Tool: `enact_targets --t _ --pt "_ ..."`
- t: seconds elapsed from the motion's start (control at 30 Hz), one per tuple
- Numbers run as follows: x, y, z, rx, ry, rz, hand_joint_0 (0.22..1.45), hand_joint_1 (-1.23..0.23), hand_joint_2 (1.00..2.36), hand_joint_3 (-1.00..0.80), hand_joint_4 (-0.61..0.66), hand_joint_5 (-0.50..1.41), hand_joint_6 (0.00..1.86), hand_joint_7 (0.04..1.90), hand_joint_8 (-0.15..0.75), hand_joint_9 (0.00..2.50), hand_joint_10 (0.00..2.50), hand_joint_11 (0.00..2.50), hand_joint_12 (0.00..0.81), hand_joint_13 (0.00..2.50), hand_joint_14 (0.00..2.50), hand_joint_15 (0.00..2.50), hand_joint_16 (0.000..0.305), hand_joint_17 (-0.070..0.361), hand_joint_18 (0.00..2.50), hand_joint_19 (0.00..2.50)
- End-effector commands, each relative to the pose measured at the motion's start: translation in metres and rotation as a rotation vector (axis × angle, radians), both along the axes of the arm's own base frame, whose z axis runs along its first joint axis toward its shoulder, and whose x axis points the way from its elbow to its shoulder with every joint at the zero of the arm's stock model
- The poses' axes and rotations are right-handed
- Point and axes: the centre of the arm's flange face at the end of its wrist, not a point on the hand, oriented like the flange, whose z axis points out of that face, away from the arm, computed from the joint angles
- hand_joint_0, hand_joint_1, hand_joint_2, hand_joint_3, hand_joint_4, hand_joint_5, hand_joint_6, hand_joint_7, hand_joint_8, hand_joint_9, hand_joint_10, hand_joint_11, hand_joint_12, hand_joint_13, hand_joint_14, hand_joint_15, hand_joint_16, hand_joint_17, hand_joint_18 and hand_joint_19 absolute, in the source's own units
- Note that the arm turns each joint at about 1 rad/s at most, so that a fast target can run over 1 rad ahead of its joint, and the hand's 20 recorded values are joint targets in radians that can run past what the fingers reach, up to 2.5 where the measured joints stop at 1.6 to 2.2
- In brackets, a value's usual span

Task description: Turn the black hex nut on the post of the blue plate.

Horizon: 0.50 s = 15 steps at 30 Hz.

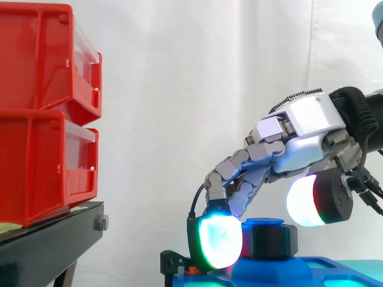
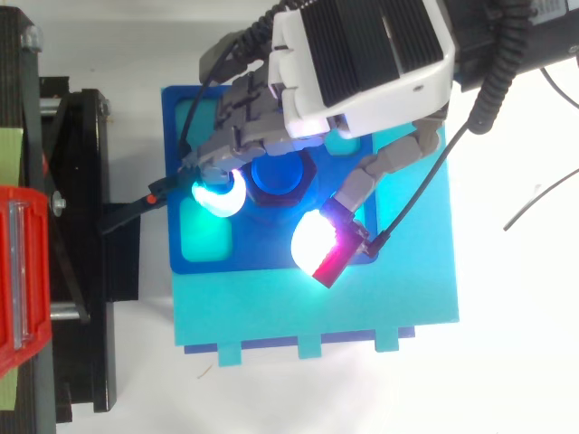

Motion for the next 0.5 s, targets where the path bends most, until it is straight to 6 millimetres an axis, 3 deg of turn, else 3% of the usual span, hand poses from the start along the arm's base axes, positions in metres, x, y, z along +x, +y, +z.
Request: enact_targets --t 0.0,0.47 --pt "-0.0001 -0.0003 -0.0001 0.000 0.000 0.000 0.50 -0.46 1.00 -0.50 0.20 -0.14 0.50 0.97 0.204 0.58 0.01 0.23 0.270 0.62 0.01 0.35 0.023 0.052 0.11 0.37" --pt "0.0027 0.0069 0.0036 -0.005 -0.015 0.013 0.49 -0.46 1.00 -0.50 0.19 -0.14 0.50 0.97 0.205 0.58 0.01 0.22 0.270 0.62 0.01 0.35 0.023 0.052 0.11 0.38"
